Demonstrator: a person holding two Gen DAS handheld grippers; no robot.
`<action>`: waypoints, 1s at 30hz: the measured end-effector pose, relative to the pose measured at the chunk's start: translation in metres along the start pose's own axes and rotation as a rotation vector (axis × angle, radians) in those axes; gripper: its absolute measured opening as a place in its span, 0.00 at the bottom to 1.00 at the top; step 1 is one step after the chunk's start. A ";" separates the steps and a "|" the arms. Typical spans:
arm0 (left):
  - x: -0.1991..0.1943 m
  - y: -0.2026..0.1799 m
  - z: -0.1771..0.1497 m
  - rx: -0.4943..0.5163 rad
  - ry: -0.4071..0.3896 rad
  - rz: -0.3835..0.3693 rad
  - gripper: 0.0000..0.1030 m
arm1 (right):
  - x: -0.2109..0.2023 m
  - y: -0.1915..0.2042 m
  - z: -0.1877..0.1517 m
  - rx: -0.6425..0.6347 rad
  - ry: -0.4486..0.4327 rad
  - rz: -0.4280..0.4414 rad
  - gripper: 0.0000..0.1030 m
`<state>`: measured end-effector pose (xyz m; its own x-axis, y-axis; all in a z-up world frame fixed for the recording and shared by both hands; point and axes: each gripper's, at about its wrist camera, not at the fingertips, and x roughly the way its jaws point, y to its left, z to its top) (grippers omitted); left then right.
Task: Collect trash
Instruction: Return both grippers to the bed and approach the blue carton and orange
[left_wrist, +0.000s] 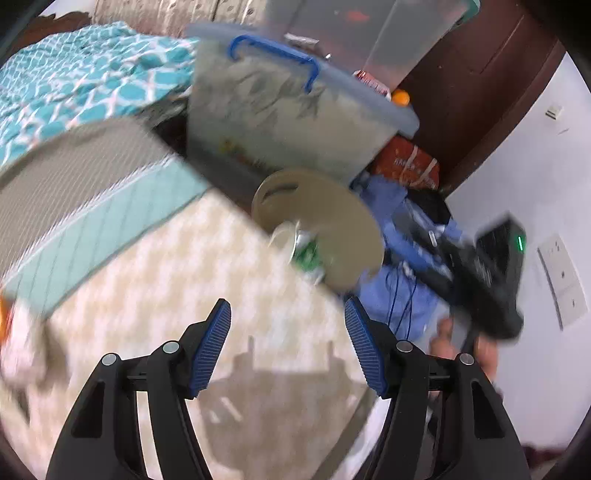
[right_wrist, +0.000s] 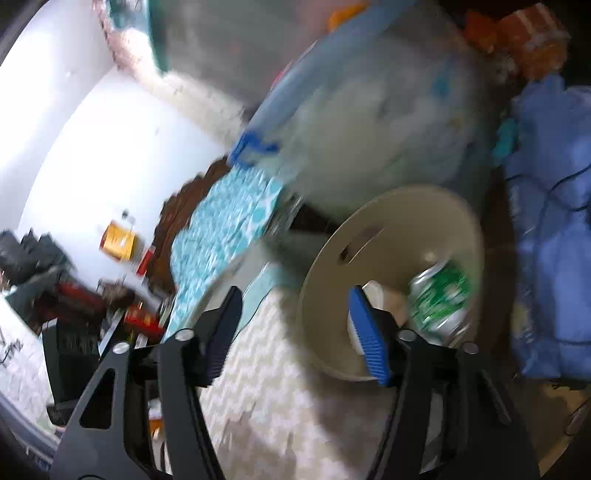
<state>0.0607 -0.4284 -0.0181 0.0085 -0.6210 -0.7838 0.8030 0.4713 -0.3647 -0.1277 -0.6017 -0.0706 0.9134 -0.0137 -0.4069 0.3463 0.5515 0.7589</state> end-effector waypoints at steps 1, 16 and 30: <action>-0.010 0.008 -0.015 -0.011 0.004 0.003 0.59 | 0.008 0.010 -0.005 -0.012 0.025 0.020 0.53; -0.133 0.140 -0.169 -0.296 -0.115 0.294 0.37 | 0.147 0.210 -0.140 -0.318 0.485 0.259 0.51; -0.220 0.189 -0.255 -0.370 -0.282 0.415 0.34 | 0.222 0.318 -0.262 -0.470 0.714 0.286 0.52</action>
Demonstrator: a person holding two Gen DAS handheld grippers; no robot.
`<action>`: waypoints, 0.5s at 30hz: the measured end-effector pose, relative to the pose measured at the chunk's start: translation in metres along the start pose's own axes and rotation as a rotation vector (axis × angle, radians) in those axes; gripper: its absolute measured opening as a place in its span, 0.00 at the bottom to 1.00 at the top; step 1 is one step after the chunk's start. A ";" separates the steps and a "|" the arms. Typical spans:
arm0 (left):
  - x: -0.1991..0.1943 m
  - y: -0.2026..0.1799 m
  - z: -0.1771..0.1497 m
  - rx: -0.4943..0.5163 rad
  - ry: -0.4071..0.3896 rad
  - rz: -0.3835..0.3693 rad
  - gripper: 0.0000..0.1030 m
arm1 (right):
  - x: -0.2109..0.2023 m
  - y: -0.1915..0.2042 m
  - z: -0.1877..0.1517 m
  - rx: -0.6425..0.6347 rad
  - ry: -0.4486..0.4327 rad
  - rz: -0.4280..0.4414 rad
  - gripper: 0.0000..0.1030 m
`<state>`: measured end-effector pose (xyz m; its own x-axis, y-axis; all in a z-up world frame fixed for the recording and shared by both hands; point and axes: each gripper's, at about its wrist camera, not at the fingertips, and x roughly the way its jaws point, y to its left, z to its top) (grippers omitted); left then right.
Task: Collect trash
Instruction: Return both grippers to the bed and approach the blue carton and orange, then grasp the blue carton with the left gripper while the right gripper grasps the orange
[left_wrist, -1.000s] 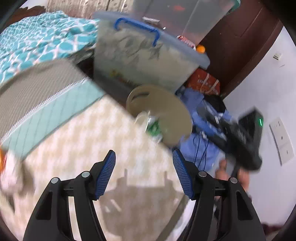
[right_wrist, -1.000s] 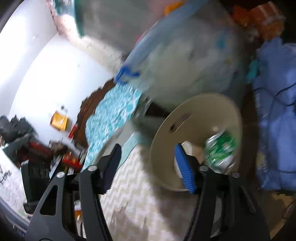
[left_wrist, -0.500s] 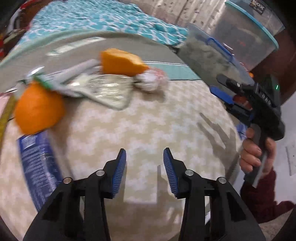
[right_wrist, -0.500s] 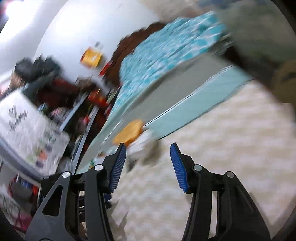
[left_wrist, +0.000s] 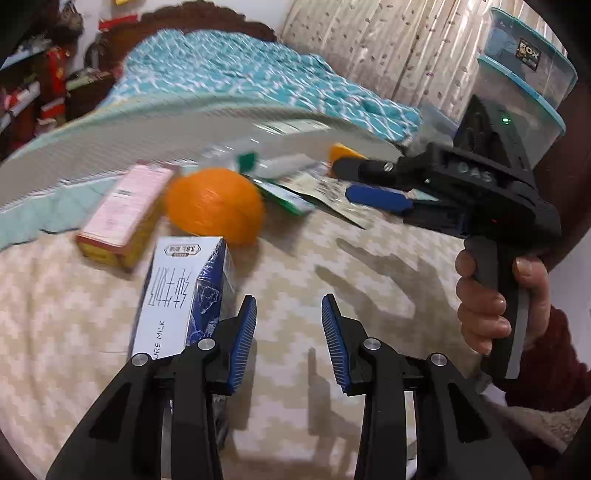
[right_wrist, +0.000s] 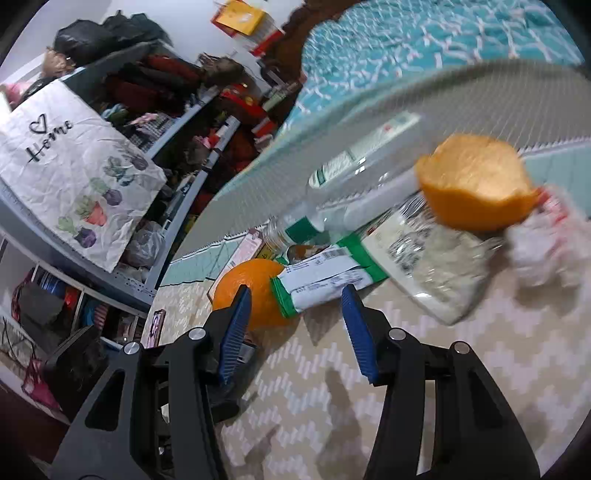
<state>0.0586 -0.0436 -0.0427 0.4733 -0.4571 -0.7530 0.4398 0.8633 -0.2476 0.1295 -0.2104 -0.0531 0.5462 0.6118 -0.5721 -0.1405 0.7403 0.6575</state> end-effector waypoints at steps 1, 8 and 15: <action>-0.002 0.001 0.000 -0.003 -0.009 -0.001 0.34 | 0.004 0.003 -0.001 -0.013 0.008 -0.008 0.52; -0.013 0.016 -0.003 -0.018 -0.048 -0.058 0.35 | 0.035 0.042 0.008 -0.096 0.058 -0.009 0.69; -0.027 0.029 -0.008 -0.055 -0.070 -0.078 0.42 | 0.086 0.066 0.009 -0.212 0.141 -0.090 0.70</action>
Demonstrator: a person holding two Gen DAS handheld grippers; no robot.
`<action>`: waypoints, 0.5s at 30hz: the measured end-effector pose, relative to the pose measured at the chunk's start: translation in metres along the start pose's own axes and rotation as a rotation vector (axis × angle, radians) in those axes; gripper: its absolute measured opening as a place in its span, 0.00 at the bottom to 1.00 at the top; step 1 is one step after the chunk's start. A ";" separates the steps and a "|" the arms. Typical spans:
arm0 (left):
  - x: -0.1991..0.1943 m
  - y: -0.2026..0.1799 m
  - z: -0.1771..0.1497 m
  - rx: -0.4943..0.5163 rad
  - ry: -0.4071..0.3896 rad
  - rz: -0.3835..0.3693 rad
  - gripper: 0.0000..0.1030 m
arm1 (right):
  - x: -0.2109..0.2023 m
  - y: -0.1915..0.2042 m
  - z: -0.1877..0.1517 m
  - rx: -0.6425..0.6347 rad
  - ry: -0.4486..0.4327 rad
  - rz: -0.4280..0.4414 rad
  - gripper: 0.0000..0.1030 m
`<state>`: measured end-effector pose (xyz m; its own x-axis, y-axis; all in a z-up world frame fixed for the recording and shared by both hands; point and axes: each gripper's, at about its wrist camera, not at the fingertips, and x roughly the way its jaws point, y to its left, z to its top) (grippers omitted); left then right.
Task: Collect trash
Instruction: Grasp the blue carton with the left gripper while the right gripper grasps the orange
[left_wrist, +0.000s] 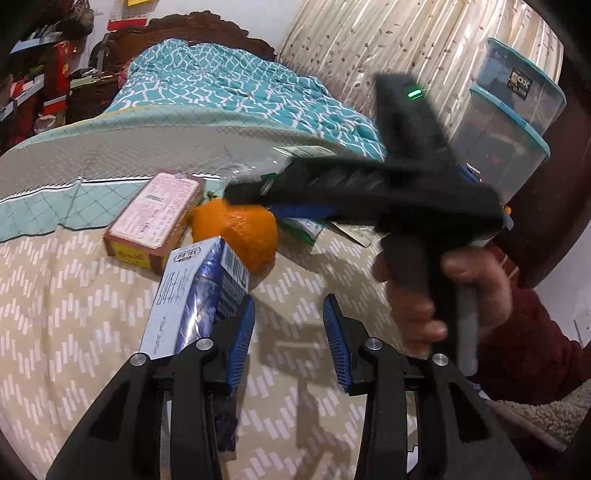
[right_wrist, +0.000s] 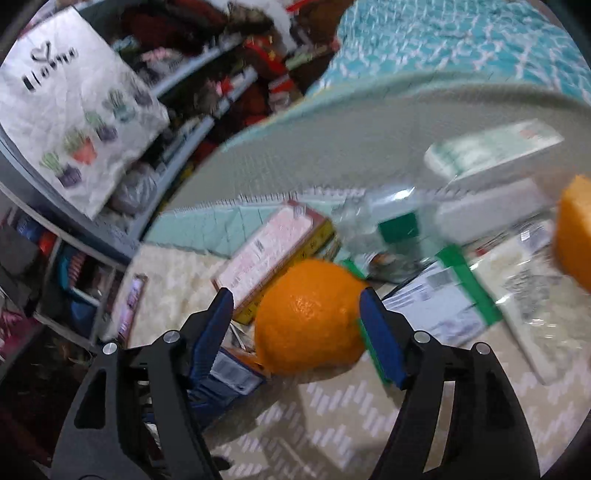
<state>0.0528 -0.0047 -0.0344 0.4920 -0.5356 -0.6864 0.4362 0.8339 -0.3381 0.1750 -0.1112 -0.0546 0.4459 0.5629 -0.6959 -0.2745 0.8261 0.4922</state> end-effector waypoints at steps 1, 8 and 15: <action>-0.003 0.003 0.000 -0.009 -0.001 -0.005 0.46 | 0.003 0.004 -0.002 -0.037 0.004 -0.037 0.68; -0.040 0.021 -0.007 -0.097 -0.054 -0.032 0.63 | -0.020 0.010 -0.019 -0.129 -0.023 -0.069 0.27; -0.051 0.023 0.003 -0.117 -0.096 0.076 0.79 | -0.029 0.010 -0.036 -0.126 -0.022 -0.021 0.18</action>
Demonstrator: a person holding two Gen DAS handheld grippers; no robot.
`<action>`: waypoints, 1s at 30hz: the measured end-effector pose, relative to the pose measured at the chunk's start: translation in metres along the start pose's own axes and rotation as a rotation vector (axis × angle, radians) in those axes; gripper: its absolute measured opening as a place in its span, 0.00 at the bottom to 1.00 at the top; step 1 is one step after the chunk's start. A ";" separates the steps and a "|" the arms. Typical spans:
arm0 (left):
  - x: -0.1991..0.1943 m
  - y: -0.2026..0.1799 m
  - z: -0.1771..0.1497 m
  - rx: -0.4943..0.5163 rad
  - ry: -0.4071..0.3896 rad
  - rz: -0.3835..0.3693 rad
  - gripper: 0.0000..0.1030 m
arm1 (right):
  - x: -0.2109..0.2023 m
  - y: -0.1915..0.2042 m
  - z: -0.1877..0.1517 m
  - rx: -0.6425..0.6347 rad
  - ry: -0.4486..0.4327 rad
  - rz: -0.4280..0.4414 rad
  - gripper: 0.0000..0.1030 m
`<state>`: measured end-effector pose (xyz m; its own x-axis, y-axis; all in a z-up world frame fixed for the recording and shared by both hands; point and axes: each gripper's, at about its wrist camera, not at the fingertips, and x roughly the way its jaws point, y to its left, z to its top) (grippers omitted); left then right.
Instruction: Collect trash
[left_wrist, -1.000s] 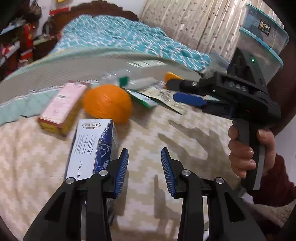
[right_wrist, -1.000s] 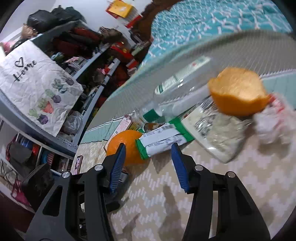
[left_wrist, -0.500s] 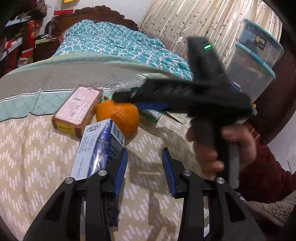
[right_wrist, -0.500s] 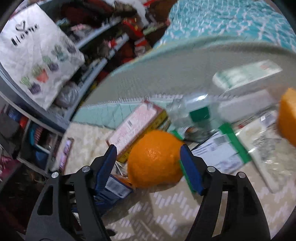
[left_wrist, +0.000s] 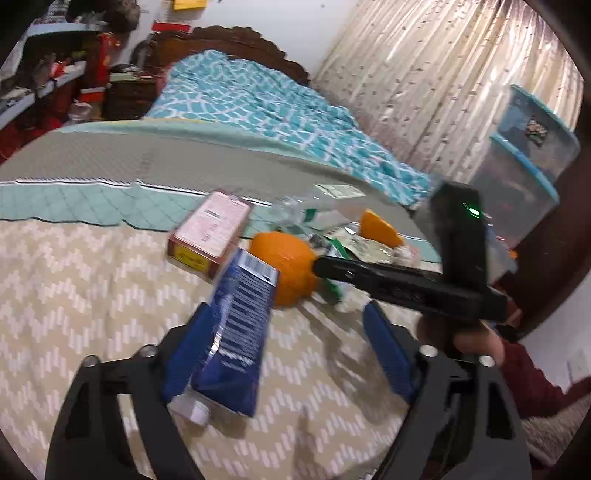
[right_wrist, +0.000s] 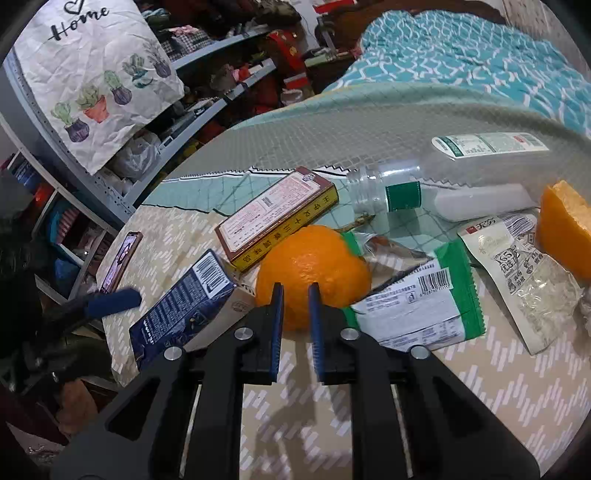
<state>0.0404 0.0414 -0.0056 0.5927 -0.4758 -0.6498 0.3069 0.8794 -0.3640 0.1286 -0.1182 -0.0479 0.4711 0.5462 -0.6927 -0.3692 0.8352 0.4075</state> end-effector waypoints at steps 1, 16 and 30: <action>0.002 0.002 0.001 0.005 0.001 0.020 0.80 | -0.001 0.000 0.001 0.010 -0.002 0.000 0.19; 0.047 0.017 -0.018 0.087 0.103 0.215 0.48 | 0.036 0.022 0.015 -0.111 0.029 -0.142 0.77; 0.004 0.044 -0.026 -0.036 0.049 0.025 0.48 | -0.048 0.063 -0.039 -0.264 -0.099 0.044 0.45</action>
<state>0.0374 0.0776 -0.0415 0.5627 -0.4544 -0.6906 0.2646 0.8904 -0.3703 0.0516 -0.0946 -0.0124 0.5211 0.5964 -0.6105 -0.5813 0.7718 0.2577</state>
